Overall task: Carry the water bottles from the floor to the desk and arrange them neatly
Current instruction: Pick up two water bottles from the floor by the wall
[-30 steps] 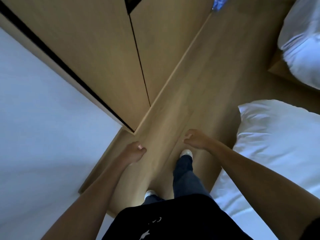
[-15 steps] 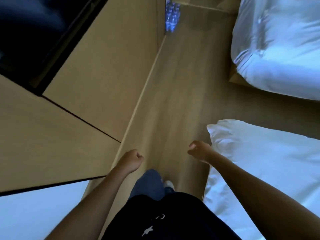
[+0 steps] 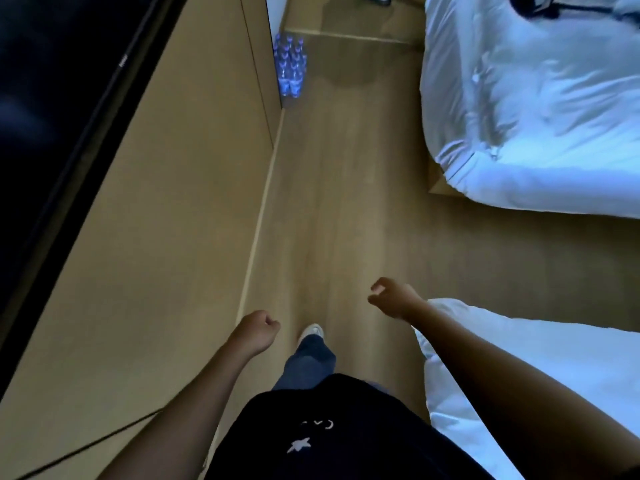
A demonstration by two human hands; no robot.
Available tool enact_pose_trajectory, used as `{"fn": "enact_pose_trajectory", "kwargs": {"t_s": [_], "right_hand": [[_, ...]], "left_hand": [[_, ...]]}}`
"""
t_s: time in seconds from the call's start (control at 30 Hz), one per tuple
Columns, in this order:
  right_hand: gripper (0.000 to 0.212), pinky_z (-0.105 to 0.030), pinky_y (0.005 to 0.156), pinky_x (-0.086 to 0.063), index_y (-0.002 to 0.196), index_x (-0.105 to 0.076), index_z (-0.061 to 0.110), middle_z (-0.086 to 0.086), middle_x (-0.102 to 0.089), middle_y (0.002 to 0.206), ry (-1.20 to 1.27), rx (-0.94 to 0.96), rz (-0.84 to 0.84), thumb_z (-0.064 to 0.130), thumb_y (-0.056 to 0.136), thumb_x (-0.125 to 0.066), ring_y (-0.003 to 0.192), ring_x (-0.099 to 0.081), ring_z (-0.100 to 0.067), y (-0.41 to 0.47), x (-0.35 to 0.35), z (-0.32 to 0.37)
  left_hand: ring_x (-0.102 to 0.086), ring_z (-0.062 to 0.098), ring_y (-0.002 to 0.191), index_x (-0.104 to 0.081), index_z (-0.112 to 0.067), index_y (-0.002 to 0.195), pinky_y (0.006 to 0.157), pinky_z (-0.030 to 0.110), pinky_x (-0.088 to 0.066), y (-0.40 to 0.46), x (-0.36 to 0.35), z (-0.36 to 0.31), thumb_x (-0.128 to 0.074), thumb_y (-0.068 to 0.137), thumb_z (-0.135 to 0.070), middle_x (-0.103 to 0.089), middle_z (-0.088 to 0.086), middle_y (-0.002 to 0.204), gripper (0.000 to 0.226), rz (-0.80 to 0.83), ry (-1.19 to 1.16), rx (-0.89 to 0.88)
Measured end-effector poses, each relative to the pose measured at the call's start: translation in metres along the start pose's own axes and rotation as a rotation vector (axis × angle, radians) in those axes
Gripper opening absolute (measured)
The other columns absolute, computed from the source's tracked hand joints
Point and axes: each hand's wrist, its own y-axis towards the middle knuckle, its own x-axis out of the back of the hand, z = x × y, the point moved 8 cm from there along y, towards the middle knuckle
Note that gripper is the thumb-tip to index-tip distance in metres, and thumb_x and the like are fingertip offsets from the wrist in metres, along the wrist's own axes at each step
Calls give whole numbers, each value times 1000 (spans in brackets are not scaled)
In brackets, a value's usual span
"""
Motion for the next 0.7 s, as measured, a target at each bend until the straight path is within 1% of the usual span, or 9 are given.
{"fn": "enact_pose_trajectory", "kwargs": {"t_s": [0.1,0.17,0.23,0.3,0.37,0.43,0.5,0.57,0.7], "right_hand": [[36,-24,78,-44,129,-56,16,-12,-62,124,5,24,10,30,95,-59,92,-57,-20,29,27,34],[37,-25,80,-44,131,-54,15,-13,-62,125,-11,24,30,30,96,-58,96,-59,-22,47,41,49],[38,-24,82,-42,131,-54,14,-13,-61,127,2,10,39,29,97,-58,106,-60,-25,65,57,58],[38,-24,84,-40,132,-55,14,-12,-60,129,37,-10,38,28,97,-58,113,-58,-26,83,77,65],[37,-24,83,-40,131,-55,14,-12,-60,129,77,-25,33,27,96,-58,111,-57,-25,103,98,69],[36,-25,82,-41,129,-56,14,-11,-60,128,96,-35,30,27,96,-59,109,-57,-24,125,121,71],[36,-26,84,-42,128,-56,13,-12,-60,129,92,-34,30,27,96,-59,113,-57,-26,151,146,74],[38,-26,85,-43,131,-55,13,-13,-58,131,84,-24,38,28,96,-59,117,-56,-27,179,173,80],[37,-28,84,-43,130,-55,12,-13,-59,128,110,-6,43,27,96,-57,115,-57,-26,234,241,92]], "left_hand": [[-56,19,86,-60,-14,91,71,29,-41,35,35,-26,-50,95,-29,-58,0,91,19,1,-2,-1],[-56,21,86,-60,-13,90,73,30,-42,54,50,-42,-51,94,-28,-59,1,91,18,5,2,-3],[-56,21,86,-58,-17,84,73,28,-41,72,63,-58,-53,93,-27,-59,1,91,15,-5,8,-5],[-56,22,88,-57,-18,86,74,28,-40,89,74,-75,-53,93,-26,-59,1,91,11,-28,5,-9],[-56,21,87,-56,-18,86,72,26,-39,104,81,-92,-53,92,-24,-58,1,90,9,-30,-1,-13],[-55,20,85,-55,-19,83,69,26,-37,122,86,-112,-54,92,-22,-59,0,88,10,-16,-11,-12],[-55,19,84,-54,-19,83,67,26,-36,143,95,-136,-54,92,-22,-58,0,89,10,-10,-23,-7],[-54,20,86,-54,-16,93,68,26,-36,168,107,-163,-53,93,-23,-57,2,93,7,-24,-37,-5],[-54,22,90,-54,-12,109,73,26,-37,215,136,-229,-52,95,-24,-59,8,106,19,-55,-52,13]]}}
